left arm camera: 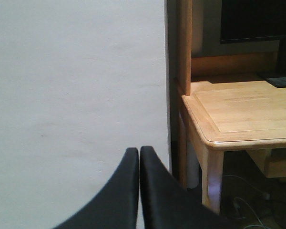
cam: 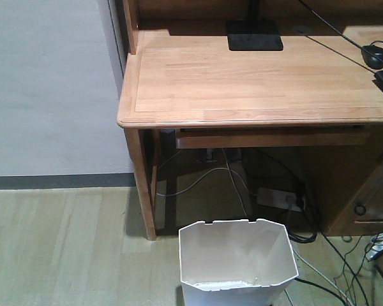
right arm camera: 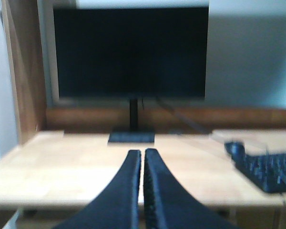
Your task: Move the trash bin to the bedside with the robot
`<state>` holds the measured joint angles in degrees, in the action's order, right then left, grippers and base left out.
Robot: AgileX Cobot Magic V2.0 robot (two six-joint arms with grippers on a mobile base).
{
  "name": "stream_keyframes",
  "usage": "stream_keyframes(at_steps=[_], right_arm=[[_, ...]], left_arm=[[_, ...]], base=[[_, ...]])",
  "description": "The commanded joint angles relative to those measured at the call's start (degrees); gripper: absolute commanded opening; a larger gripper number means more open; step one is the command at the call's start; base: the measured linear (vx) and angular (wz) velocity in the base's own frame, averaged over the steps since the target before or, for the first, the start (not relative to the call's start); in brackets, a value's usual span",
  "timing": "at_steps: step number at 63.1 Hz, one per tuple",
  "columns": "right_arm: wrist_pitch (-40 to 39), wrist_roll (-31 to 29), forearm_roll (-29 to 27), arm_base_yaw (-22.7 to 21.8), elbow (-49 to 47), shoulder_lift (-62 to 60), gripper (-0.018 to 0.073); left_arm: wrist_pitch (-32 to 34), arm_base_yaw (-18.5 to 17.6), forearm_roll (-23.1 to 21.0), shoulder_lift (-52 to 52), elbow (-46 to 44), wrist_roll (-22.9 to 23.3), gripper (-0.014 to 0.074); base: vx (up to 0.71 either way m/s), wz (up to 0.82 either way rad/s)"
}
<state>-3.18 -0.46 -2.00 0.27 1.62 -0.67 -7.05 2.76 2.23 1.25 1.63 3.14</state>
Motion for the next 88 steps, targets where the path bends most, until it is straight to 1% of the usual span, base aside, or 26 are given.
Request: stream_keyframes(at_steps=[1, 7, 18, 25, 33, 38, 55, 64, 72, 77, 82, 88], right_arm=[[-6.63, -0.46, 2.0, 0.08, -2.4, -0.41, -0.0009], [-5.95, -0.6, 3.19, 0.08, -5.91, 2.14, -0.0009], [-3.41, -0.6, 3.34, 0.08, -13.8, 12.33, -0.0009], [-0.06, -0.6, 3.34, 0.08, -18.61, 19.97, -0.0009], [6.25, -0.6, 3.13, 0.08, -23.09, 26.71, -0.0009], [8.82, -0.6, 3.33, 0.08, -23.81, 29.64, -0.0009], [8.88, 0.46, 2.52, 0.08, -23.64, 35.1, -0.0007], [8.88, 0.46, 2.52, 0.02, -23.64, 35.35, 0.0021], [9.26, 0.46, 2.66, 0.02, -23.64, 35.35, 0.0099], [9.26, 0.46, 2.66, 0.02, -23.64, 35.35, 0.0183], [9.2, 0.46, 2.82, 0.02, -23.64, 35.35, 0.0304], [9.2, 0.46, 2.89, 0.02, -23.64, 35.35, 0.0424]], left_arm=[[4.14, -0.12, -0.26, 0.34, -1.19, 0.25, -0.0006], [4.14, -0.12, -0.26, 0.34, -1.19, 0.25, -0.0006], [4.14, -0.12, -0.26, 0.34, -1.19, 0.25, -0.0006], [4.14, -0.12, -0.26, 0.34, -1.19, 0.25, -0.0006], [4.14, -0.12, -0.26, 0.34, -1.19, 0.25, -0.0006], [4.14, -0.12, -0.26, 0.34, -1.19, 0.25, -0.0006], [4.14, -0.12, -0.26, 0.34, -1.19, 0.25, -0.0006], [4.14, -0.12, -0.26, 0.34, -1.19, 0.25, -0.0006], [4.14, -0.12, -0.26, 0.34, -1.19, 0.25, -0.0006], [4.14, -0.12, -0.26, 0.34, -1.19, 0.25, -0.0006], [4.14, -0.12, -0.26, 0.34, -1.19, 0.25, -0.0006], [4.14, -0.12, -0.26, 0.34, -1.19, 0.25, -0.0006]], base=[[0.0, 0.0], [0.0, 0.0], [0.0, 0.0], [0.0, 0.0], [0.0, 0.0], [0.0, 0.0], [0.0, 0.0], [0.0, 0.0], [0.0, 0.0], [0.0, 0.0], [0.0, 0.0], [0.0, 0.0]])
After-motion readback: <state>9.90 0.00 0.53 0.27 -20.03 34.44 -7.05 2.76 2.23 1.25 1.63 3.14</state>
